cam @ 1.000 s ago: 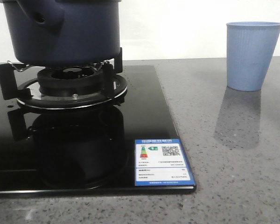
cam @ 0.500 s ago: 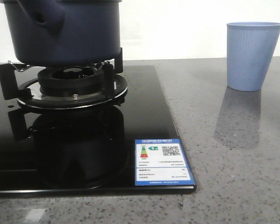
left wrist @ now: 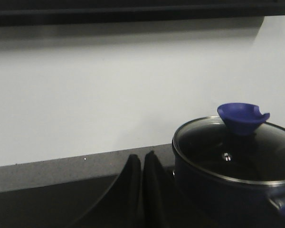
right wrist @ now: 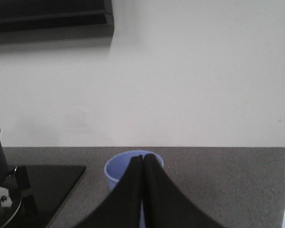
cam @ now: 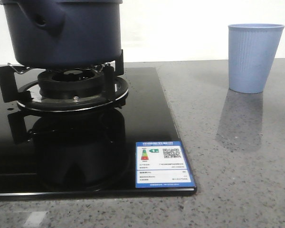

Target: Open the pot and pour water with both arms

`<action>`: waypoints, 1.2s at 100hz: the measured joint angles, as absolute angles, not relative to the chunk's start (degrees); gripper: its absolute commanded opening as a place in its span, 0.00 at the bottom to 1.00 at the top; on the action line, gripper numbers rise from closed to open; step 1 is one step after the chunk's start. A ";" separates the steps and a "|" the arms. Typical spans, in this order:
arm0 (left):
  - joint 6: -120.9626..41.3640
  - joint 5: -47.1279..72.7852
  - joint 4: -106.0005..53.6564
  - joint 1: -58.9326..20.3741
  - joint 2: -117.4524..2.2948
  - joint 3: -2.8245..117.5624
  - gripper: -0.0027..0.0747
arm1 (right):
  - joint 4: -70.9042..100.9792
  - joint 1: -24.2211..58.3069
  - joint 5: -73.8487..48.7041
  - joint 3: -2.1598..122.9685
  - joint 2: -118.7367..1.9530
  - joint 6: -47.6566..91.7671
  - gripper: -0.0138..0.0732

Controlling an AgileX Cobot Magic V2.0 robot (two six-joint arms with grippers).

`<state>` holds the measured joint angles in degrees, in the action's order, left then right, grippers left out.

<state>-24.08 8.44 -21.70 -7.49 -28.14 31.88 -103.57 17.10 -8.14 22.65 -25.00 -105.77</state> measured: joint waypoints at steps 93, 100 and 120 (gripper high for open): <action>-24.21 10.12 -26.85 -7.49 -4.16 14.28 0.01 | -103.57 17.00 -9.34 8.42 -12.88 -105.51 0.08; -24.21 10.12 -26.85 -7.49 -4.16 14.28 0.01 | -103.57 17.00 -9.34 8.42 -12.88 -105.51 0.08; -24.21 10.12 -26.85 -7.49 -4.16 14.28 0.01 | -103.57 17.00 -9.34 8.42 -12.88 -105.65 0.08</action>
